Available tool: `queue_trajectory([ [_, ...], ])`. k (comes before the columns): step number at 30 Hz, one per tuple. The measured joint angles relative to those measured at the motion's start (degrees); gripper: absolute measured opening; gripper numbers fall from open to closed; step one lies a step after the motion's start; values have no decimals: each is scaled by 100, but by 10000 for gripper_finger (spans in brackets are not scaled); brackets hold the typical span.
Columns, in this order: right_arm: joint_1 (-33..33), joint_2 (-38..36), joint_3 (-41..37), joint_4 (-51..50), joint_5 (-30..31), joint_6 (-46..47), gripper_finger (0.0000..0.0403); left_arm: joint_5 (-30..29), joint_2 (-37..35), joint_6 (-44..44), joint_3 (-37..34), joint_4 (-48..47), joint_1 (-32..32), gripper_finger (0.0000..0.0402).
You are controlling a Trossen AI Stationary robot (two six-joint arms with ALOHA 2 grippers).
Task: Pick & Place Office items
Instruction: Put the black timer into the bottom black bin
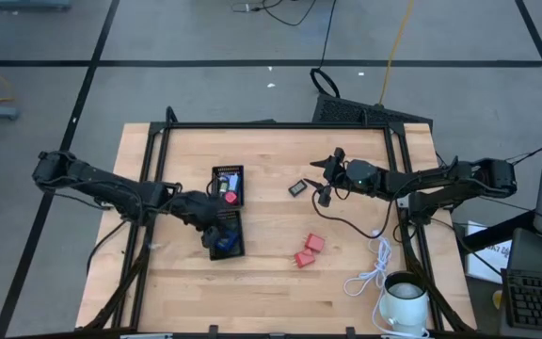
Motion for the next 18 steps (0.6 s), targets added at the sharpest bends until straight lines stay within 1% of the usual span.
queue_trajectory([
  [2, 0, 0, 0, 11, 17, -152, 247, -228, -206, 513, 0, 249, 33, 191],
  [5, 0, 0, 1, 94, 21, -324, 247, -1025, -600, 1328, 0, 399, -33, 193],
  [7, 0, 0, 2, 174, 21, -280, 247, -1611, -838, 1491, -18, 374, -53, 193],
  [9, 0, 0, 2, 221, 12, -227, 247, -1952, -1094, 1623, -79, 385, -7, 193],
  [14, 4, 120, 4, 209, 7, -161, 247, -1980, -1771, 1816, -361, 542, 175, 185],
  [16, 4, 271, 4, 228, -31, -207, 247, -1978, -1996, 1924, -478, 819, 247, 177],
  [18, 0, 498, 4, 302, -231, -238, 247, -1974, -2144, 2101, -627, 1348, 311, 168],
])
